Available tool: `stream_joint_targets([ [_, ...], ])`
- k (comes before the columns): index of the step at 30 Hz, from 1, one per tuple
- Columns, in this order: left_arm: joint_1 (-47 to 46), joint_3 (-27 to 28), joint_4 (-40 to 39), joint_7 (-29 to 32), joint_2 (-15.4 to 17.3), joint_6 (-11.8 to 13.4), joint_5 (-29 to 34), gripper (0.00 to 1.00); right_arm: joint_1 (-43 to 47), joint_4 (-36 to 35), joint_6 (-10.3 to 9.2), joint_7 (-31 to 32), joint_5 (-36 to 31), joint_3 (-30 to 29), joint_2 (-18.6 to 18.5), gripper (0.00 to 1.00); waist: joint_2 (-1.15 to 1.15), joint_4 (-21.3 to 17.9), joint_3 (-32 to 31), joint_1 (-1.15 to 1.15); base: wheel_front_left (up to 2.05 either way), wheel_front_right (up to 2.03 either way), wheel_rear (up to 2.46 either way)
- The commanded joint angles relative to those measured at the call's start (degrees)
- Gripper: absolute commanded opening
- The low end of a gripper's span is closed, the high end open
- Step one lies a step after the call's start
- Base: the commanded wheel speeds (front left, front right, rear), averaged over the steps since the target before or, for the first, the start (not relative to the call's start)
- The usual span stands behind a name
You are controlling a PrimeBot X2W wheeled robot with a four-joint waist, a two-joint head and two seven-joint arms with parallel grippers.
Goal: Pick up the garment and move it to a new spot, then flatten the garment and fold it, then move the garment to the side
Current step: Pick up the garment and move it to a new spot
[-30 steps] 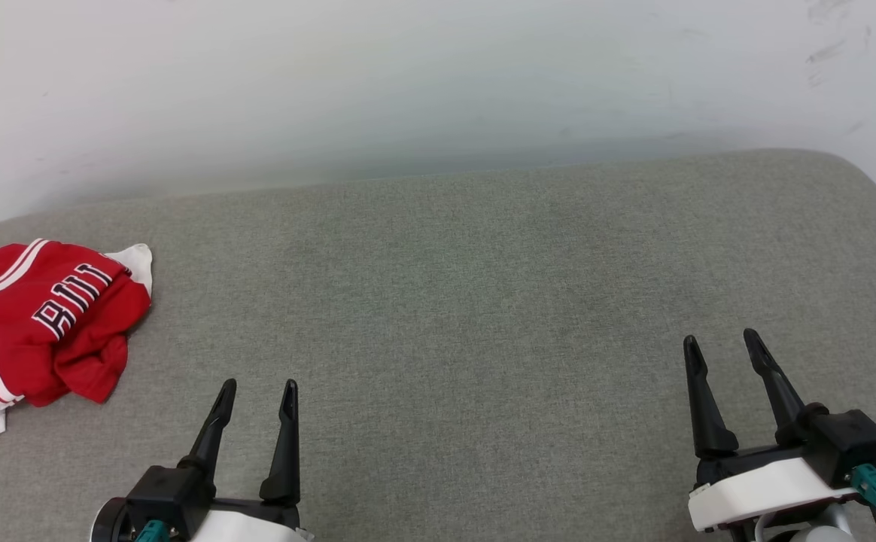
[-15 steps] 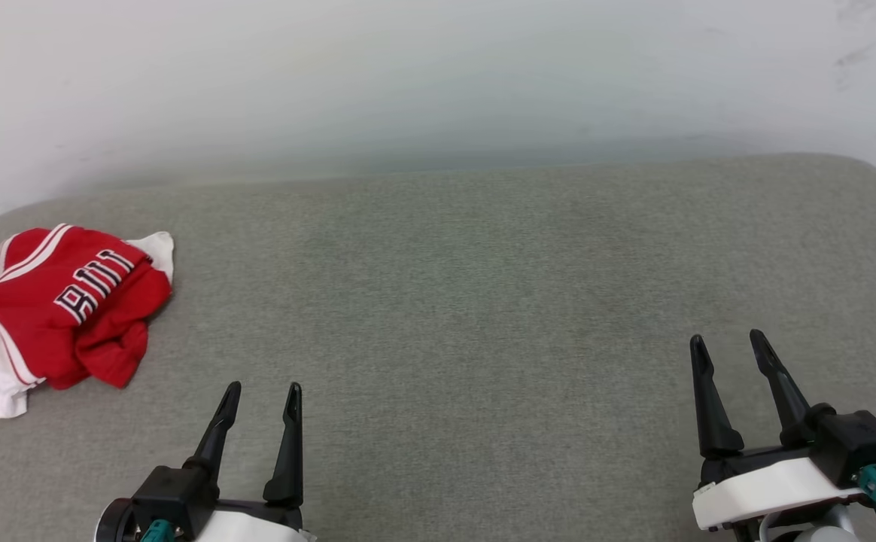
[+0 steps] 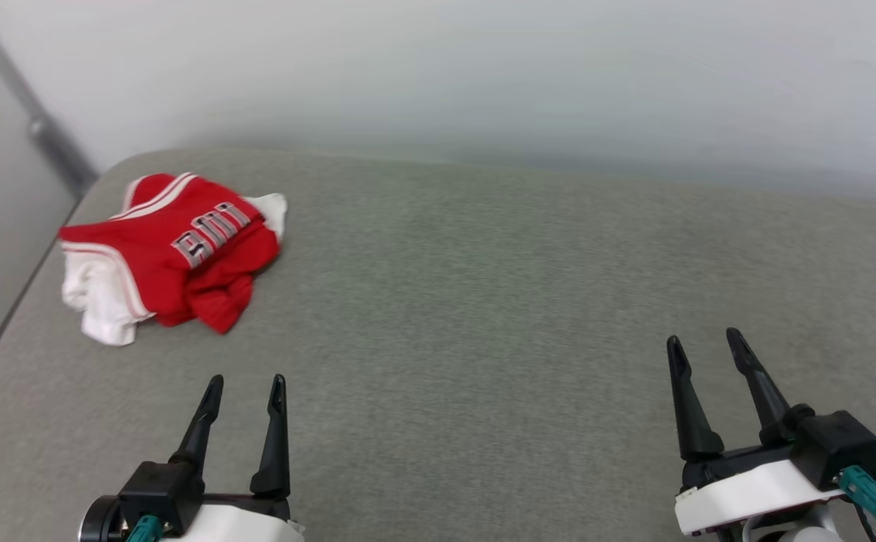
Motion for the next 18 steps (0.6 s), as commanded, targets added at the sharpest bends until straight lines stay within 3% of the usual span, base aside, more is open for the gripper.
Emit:
stream_joint_targets([
  [1, 0.0, 0.2, -0.3, -0.2, -0.1, 0.3, 0.6, 1.0, 0.5, -0.2, -0.02, -0.1, 0.1, 0.3, 0.1, 1.0, 0.0, 3.1, 0.0, 0.0, 0.0, 0.0, 0.0],
  [18, 1.3, 1.8, -1.6, -0.2, -0.1, 0.7, 0.7, 1.0, 0.8, -0.4, -0.02, -0.2, 0.1, 2.1, 0.1, 1.0, 0.0, 14.1, -0.5, 0.0, 0.0, 0.0, 0.0],
])
